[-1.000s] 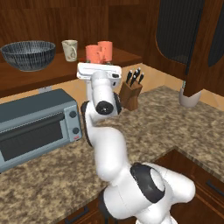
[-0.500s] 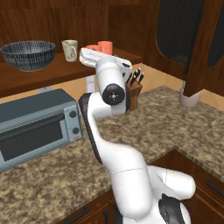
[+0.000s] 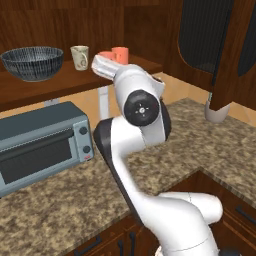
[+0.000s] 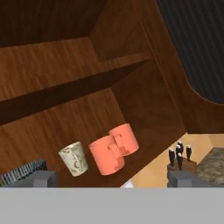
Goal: Gather all objects into one cabinet and sort the glasses and bowls to opposite sides.
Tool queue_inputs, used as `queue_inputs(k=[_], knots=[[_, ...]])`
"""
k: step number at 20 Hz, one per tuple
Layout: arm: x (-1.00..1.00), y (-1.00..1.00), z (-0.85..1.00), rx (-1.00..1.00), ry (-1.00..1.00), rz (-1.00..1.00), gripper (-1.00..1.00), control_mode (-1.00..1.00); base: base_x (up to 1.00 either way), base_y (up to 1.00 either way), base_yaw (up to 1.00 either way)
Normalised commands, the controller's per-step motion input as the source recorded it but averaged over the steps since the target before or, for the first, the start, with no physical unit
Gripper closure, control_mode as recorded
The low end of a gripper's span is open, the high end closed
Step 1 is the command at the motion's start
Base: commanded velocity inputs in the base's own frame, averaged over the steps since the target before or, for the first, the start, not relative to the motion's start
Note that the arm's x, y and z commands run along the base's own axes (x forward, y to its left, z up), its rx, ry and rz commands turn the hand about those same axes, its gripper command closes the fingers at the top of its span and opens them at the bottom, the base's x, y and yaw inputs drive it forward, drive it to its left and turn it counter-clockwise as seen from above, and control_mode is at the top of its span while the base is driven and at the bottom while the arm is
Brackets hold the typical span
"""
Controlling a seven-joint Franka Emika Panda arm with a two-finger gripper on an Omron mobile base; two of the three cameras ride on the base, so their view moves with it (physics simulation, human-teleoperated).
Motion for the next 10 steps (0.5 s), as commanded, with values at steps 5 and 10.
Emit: queue_inputs(k=[5, 10], knots=[[-1.00, 0.28, -0.01, 0.04, 0.18, 0.00, -1.00, -1.00, 0.00, 0.00, 0.00], [-1.00, 0.53, -0.33, 0.00, 0.11, 0.00, -1.00, -1.00, 0.00, 0.00, 0.00]])
